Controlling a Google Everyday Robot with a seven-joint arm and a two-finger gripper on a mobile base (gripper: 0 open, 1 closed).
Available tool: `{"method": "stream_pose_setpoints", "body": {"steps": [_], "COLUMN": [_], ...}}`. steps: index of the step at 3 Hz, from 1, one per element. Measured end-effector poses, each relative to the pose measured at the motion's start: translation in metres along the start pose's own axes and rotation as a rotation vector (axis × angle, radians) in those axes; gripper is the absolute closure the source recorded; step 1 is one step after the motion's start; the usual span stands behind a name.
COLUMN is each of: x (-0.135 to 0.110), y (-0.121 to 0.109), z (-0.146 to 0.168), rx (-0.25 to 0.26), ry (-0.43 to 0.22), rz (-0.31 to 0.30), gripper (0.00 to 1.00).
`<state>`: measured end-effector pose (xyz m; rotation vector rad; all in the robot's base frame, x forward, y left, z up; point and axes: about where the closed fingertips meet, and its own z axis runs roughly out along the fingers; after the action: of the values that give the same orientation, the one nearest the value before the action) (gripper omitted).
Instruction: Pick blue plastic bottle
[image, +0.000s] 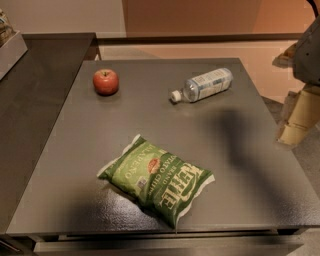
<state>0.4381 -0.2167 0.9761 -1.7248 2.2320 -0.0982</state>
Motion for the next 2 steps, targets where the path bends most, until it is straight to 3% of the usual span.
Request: {"method": "stream_pose_setpoints", "body": {"steps": [2], "x": [-0.0058], "y": [-0.0064], "z": [0.0031], "rx": [0.007], "ry": [-0.020], "rz": [-0.013], "gripper": [0.00]}}
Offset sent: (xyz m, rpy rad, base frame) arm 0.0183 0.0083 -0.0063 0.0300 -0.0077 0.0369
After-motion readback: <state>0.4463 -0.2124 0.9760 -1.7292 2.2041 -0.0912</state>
